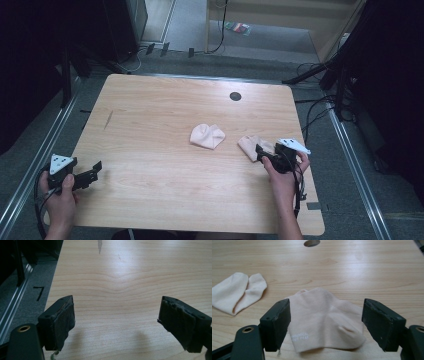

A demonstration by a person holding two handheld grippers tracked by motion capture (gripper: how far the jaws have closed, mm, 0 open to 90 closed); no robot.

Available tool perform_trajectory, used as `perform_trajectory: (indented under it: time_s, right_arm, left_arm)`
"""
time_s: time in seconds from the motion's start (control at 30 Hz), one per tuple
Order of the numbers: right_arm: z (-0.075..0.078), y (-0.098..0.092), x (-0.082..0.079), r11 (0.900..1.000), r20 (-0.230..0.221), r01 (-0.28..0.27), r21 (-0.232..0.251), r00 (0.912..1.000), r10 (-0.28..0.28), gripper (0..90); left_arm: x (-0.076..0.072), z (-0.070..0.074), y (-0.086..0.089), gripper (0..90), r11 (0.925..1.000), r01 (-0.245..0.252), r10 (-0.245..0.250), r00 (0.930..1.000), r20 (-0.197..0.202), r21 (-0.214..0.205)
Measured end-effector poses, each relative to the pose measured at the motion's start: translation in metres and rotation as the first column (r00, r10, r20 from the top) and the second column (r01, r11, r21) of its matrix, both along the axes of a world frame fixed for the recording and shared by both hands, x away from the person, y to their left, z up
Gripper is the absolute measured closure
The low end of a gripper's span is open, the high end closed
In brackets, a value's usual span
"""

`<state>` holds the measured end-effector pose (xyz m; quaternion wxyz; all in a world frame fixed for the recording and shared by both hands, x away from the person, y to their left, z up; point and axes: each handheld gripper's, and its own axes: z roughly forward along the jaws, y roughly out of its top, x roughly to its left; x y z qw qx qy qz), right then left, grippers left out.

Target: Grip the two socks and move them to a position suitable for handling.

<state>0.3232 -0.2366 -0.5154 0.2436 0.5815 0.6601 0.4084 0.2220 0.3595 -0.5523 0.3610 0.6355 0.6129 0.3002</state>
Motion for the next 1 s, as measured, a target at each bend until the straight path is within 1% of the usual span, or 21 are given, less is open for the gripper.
perform_trajectory:
  time_s: [0.13, 0.17, 0.2, 0.3, 0.4, 0.47, 0.5, 0.53, 0.57, 0.6, 0.63, 0.67, 0.7, 0.73, 0.8, 0.83, 0.87, 0.9, 0.93, 0.97, 1.0]
  right_arm:
    - [-0.006, 0.006, 0.010, 1.0000, -0.030, 0.002, 0.000, 0.9995, -0.002, 22.9]
    - [-0.010, 0.009, 0.015, 0.9998, -0.048, 0.015, 0.013, 0.9988, -0.015, 23.1]
    - [-0.010, 0.009, 0.015, 0.9998, -0.048, 0.015, 0.013, 0.9988, -0.015, 23.1]
    - [-0.018, 0.015, 0.020, 1.0000, -0.075, 0.007, 0.006, 0.9972, -0.007, 22.1]
    - [-0.020, 0.019, 0.022, 1.0000, -0.078, 0.001, 0.008, 0.9969, -0.001, 22.0]
    - [-0.023, 0.023, 0.023, 0.9998, -0.081, -0.015, -0.012, 0.9966, 0.014, 21.0]
    - [-0.026, 0.026, 0.024, 0.9993, -0.095, -0.018, -0.033, 0.9954, 0.015, 21.2]
    - [-0.028, 0.027, 0.025, 0.9992, -0.107, -0.016, -0.038, 0.9942, 0.012, 21.7]
    - [-0.028, 0.027, 0.025, 0.9992, -0.107, -0.016, -0.038, 0.9942, 0.012, 21.7]
    - [-0.030, 0.028, 0.025, 0.9985, -0.114, -0.016, -0.052, 0.9934, 0.010, 22.1]
    - [-0.032, 0.030, 0.025, 0.9961, -0.106, -0.011, -0.087, 0.9944, 0.002, 23.8]
    - [-0.032, 0.030, 0.025, 0.9961, -0.106, -0.011, -0.087, 0.9944, 0.002, 23.8]
    - [-0.033, 0.031, 0.025, 0.9942, -0.098, -0.017, -0.106, 0.9952, 0.007, 26.6]
    - [-0.033, 0.031, 0.025, 0.9942, -0.098, -0.017, -0.106, 0.9952, 0.007, 26.6]
    - [-0.033, 0.032, 0.023, 0.9898, -0.089, -0.016, -0.141, 0.9960, 0.003, 30.8]
    - [-0.034, 0.032, 0.023, 0.9894, -0.083, -0.018, -0.144, 0.9965, 0.006, 32.8]
    - [-0.034, 0.031, 0.022, 0.9893, -0.075, -0.009, -0.145, 0.9972, -0.002, 37.5]
    - [-0.034, 0.030, 0.021, 0.9899, -0.067, 0.008, -0.142, 0.9976, -0.018, 46.0]
    - [-0.034, 0.030, 0.021, 0.9899, -0.067, 0.008, -0.142, 0.9976, -0.018, 46.0]
    - [-0.033, 0.028, 0.020, 0.9902, -0.065, 0.005, -0.140, 0.9978, -0.014, 56.7]
    - [-0.033, 0.028, 0.020, 0.9902, -0.065, 0.005, -0.140, 0.9978, -0.014, 56.7]
  left_arm:
    - [0.000, 0.000, 0.001, 13.8, 1.0000, -0.003, 0.003, 1.0000, 0.000, -0.004]
    - [0.000, 0.000, 0.001, 13.8, 1.0000, -0.005, 0.005, 1.0000, -0.002, -0.005]
    - [0.000, 0.000, 0.001, 13.8, 1.0000, -0.004, 0.004, 1.0000, -0.001, -0.006]
    - [0.000, 0.000, 0.001, 13.8, 1.0000, -0.002, 0.002, 1.0000, -0.002, -0.004]
    - [0.000, 0.000, 0.001, 13.8, 1.0000, -0.001, 0.001, 1.0000, -0.002, -0.004]
    - [0.000, 0.000, 0.001, 13.8, 1.0000, -0.001, 0.001, 1.0000, -0.002, -0.006]
    - [0.000, 0.000, 0.001, 13.8, 1.0000, -0.002, 0.002, 1.0000, -0.001, -0.007]
    - [0.000, 0.000, 0.001, 13.8, 1.0000, -0.002, 0.002, 1.0000, 0.001, -0.008]
    - [0.000, 0.000, 0.001, 13.8, 1.0000, -0.002, 0.002, 1.0000, 0.001, -0.008]
    - [0.001, 0.000, 0.001, 13.8, 1.0000, -0.002, 0.002, 1.0000, 0.000, -0.008]
    - [0.001, 0.000, 0.001, 13.8, 1.0000, -0.001, 0.001, 1.0000, -0.009, -0.006]
    - [0.001, 0.000, 0.001, 13.8, 1.0000, -0.001, 0.001, 1.0000, -0.009, -0.006]
    - [0.001, 0.000, 0.001, 13.8, 1.0000, -0.002, 0.001, 1.0000, -0.007, -0.006]
    - [0.001, 0.000, 0.001, 13.8, 1.0000, -0.001, 0.001, 1.0000, -0.010, -0.006]
    - [0.001, 0.000, 0.001, 13.8, 1.0000, 0.000, 0.000, 0.9999, -0.010, -0.009]
    - [0.001, 0.000, 0.001, 13.8, 1.0000, -0.001, 0.001, 0.9999, -0.011, -0.008]
    - [0.001, 0.000, 0.001, 13.8, 1.0000, -0.002, 0.002, 0.9999, -0.010, -0.009]
    - [0.001, 0.000, 0.001, 13.8, 1.0000, -0.002, 0.002, 1.0000, -0.009, -0.009]
    - [0.001, 0.000, 0.001, 13.9, 1.0000, -0.002, 0.002, 1.0000, -0.009, -0.009]
    - [0.001, 0.000, 0.001, 13.9, 0.9999, -0.004, 0.004, 1.0000, -0.006, -0.010]
    - [0.001, 0.000, 0.001, 13.8, 0.9999, -0.004, 0.004, 1.0000, -0.006, -0.010]
